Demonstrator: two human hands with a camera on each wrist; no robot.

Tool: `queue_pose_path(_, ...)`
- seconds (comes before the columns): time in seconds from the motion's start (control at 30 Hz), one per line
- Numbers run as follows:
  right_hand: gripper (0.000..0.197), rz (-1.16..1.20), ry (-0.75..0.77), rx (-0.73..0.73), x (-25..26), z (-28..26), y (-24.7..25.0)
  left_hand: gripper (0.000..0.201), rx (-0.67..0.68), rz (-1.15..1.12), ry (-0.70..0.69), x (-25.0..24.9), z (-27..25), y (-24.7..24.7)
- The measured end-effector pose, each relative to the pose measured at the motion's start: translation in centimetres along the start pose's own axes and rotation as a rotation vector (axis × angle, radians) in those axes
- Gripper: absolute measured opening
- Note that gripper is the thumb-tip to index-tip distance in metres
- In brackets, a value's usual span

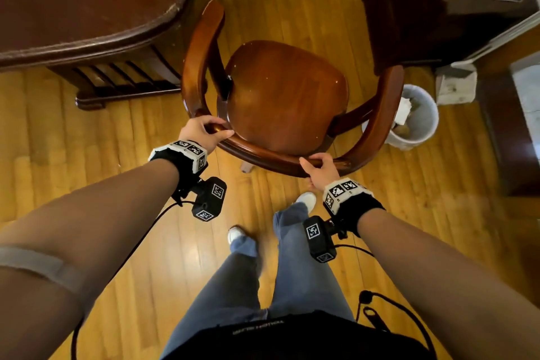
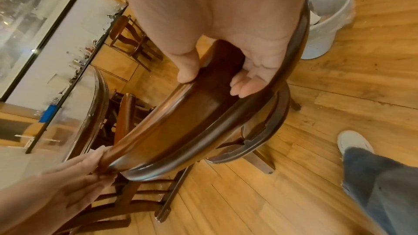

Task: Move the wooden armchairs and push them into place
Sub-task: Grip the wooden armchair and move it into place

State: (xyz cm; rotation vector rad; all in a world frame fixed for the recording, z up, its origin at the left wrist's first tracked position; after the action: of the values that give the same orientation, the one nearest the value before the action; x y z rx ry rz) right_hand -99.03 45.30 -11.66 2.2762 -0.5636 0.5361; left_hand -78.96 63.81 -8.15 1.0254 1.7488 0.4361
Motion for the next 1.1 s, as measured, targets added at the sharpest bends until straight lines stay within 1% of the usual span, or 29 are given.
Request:
queue_pose_path(0.1, 0.028, 0.039, -0.008, -0.019, 2.5, 1.2, 0.1, 0.036, -0.009, -0.019, -0.002, -1.5, 2.3, -0.3)
queue_pose_path(0.27, 0.027, 0.041, 0.020, -0.042, 6.8, 4.7, 1.3, 0.039, -0.017, -0.034, -0.006, -4.8, 6.1, -1.5)
queue_pose_path(0.43, 0.024, 0.034, 0.089, -0.044, 11.3, 9.4, 3.0, 0.042, -0.024, -0.061, -0.026, -9.1, 10.3, -3.1)
queue_pose_path(0.6, 0.024, 0.045, 0.140, -0.044, 16.8, 15.9, 4.2, 0.042, -0.059, -0.056, -0.025, -15.2, 15.7, -4.6)
queue_pose_path(0.7, 0.024, 0.054, 0.147, -0.030, 20.5, 20.0, 5.3, 0.041, -0.074, -0.070, -0.054, -18.9, 19.3, -5.9)
queue_pose_path(0.9, 0.021, 0.067, 0.100, -0.004, 28.9, 28.8, 8.0, 0.036, -0.090, -0.091, -0.067, -26.9, 27.0, -9.0)
queue_pose_path(1.1, 0.018, 0.061, 0.099, -0.029, 36.4, 36.9, 10.1, 0.031, -0.016, -0.045, -0.122, -33.9, 34.3, -11.1)
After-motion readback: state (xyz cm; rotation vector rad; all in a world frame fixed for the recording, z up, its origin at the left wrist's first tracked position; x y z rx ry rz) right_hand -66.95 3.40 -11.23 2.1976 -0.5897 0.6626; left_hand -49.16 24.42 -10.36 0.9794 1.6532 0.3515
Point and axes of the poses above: each hand's wrist, its own z-axis towards the middle knuckle, its own y-axis out of the back of the hand, x = y × z, the point moved 2 cm from there along z, towards the middle knuckle, and after that the axes turned 13 degrees about -x, right-handed, at the moved point
